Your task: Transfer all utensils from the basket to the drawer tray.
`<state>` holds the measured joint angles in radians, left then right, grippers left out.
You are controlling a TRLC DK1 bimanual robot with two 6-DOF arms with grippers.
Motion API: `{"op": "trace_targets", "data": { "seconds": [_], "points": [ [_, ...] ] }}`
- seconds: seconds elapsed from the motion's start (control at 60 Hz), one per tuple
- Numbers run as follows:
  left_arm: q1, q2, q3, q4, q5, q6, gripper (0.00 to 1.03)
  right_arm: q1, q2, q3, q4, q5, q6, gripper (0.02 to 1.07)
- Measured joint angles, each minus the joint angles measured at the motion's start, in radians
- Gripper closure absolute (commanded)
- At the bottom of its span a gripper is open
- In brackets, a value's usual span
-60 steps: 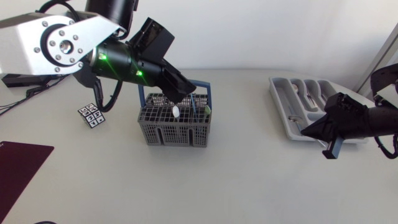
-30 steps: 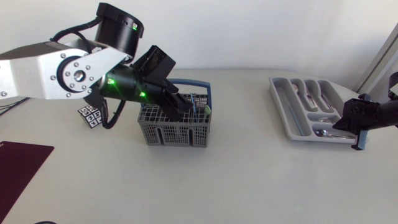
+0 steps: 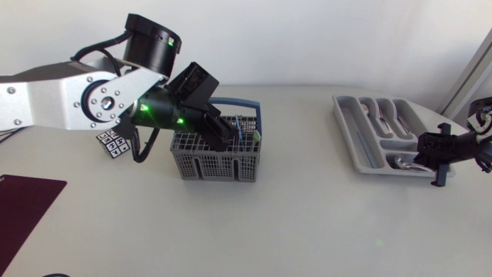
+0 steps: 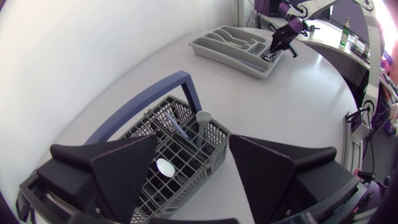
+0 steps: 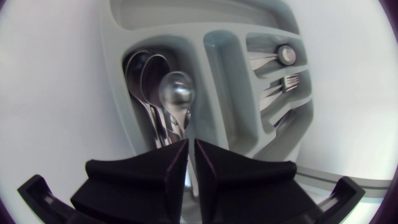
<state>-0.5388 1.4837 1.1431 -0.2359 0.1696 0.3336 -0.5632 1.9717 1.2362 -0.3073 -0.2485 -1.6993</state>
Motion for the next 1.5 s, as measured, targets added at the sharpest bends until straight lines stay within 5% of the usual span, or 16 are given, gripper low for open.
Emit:
{"op": "trace_targets", "data": {
  "seconds": [0.1, 0.35, 0.483, 0.867, 1.35, 1.5],
  "points": [
    [0.000, 0.017, -0.012, 0.026, -0.017, -0.010, 0.23, 0.000, 0.005, 0.000, 0.002, 0.003, 0.000, 0.82],
    [0.003, 0.025, -0.026, 0.066, -0.021, -0.045, 0.23, 0.006, -0.066, -0.028, 0.020, -0.021, 0.042, 0.40],
    [0.015, 0.025, -0.031, 0.101, -0.022, -0.072, 0.23, 0.022, -0.177, -0.043, 0.014, -0.079, 0.144, 0.33],
    [0.022, 0.117, -0.071, 0.267, -0.022, -0.177, 0.24, 0.179, -0.467, -0.105, -0.240, -0.239, 0.562, 0.33],
    [-0.002, 0.212, -0.130, 0.508, -0.105, -0.248, 0.37, 0.392, -0.640, -0.304, -0.234, -0.280, 0.803, 0.33],
    [-0.008, 0.234, -0.130, 0.547, -0.108, -0.256, 0.49, 0.415, -0.640, -0.332, -0.213, -0.279, 0.818, 0.33]
  ]
}}
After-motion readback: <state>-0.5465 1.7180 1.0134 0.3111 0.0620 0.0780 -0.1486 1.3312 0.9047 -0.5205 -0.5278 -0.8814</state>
